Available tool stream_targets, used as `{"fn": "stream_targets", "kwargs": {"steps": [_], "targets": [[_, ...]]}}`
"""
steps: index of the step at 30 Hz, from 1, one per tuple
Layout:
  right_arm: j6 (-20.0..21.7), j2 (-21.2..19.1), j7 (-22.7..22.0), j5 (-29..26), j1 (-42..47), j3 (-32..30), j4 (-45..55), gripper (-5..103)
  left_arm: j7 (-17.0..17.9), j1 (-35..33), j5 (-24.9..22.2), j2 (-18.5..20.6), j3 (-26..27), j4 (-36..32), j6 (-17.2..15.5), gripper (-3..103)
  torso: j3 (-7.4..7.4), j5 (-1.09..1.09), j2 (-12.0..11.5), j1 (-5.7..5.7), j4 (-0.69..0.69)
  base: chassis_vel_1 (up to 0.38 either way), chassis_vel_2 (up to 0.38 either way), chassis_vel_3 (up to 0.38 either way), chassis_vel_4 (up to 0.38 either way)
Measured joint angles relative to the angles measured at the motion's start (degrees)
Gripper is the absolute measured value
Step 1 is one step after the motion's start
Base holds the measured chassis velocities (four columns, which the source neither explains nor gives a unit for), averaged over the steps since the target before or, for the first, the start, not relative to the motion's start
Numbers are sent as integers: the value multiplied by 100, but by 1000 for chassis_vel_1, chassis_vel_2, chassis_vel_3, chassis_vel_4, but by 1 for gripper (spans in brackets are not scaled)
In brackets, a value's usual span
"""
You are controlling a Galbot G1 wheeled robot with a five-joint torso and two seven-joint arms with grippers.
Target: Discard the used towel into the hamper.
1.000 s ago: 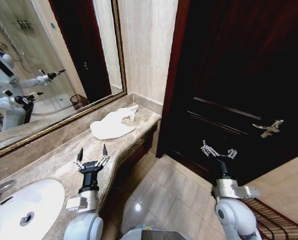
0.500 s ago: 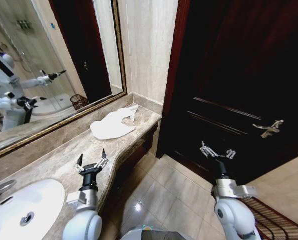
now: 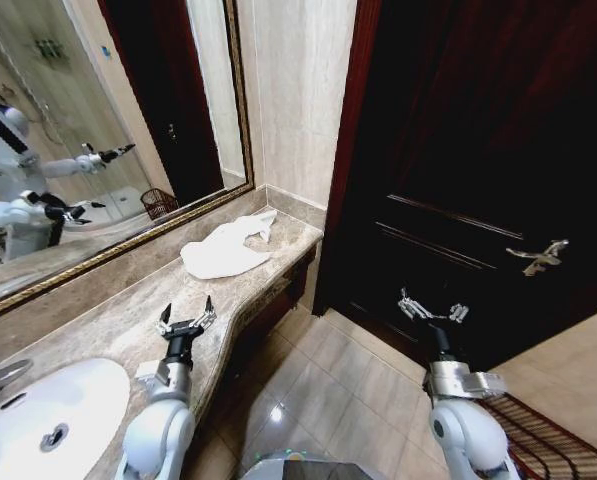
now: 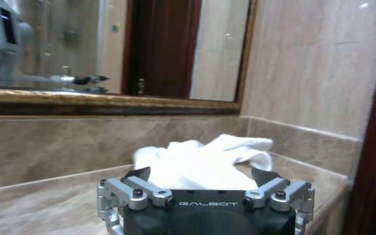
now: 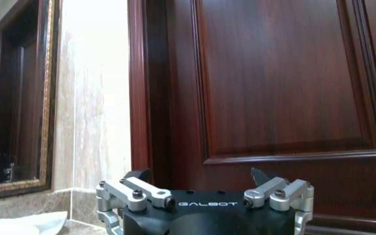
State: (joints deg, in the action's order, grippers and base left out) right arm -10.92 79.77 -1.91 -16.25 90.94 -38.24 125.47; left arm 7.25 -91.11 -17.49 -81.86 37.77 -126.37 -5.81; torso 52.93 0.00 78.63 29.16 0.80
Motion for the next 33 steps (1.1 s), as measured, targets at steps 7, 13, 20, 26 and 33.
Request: {"fn": "stream_targets", "kwargs": {"steps": [7, 13, 20, 26, 33], "targets": [[2, 50, -16, 171, -110, 36, -186, 100, -66, 655, -479, 438, -83, 502, -204, 100, 0, -1, 0, 0, 0, 0, 0, 0, 0], [20, 60, -50, 314, -230, 49, -387, 100, 38, 1333, -849, 887, -175, 1142, -305, 100, 0, 0, 0, 0, 0, 0, 0, 0, 0], [20, 82, -59, 450, -215, 42, -525, 100, 53, 2049, -1235, 1428, -262, 1859, -384, 100, 0, -1, 0, 0, 0, 0, 0, 0, 0], [4, 136, -61, 541, -210, 38, -606, 100, 53, 2588, -1447, 1697, -391, 2435, -435, 100, 0, -2, 0, 0, 0, 0, 0, 0, 0], [1, 210, -63, 645, -224, 65, -677, 100, 24, 3373, -1627, 1952, -571, 3265, -451, 100, 0, -1, 0, 1, 0, 0, 0, 0, 0]]}}
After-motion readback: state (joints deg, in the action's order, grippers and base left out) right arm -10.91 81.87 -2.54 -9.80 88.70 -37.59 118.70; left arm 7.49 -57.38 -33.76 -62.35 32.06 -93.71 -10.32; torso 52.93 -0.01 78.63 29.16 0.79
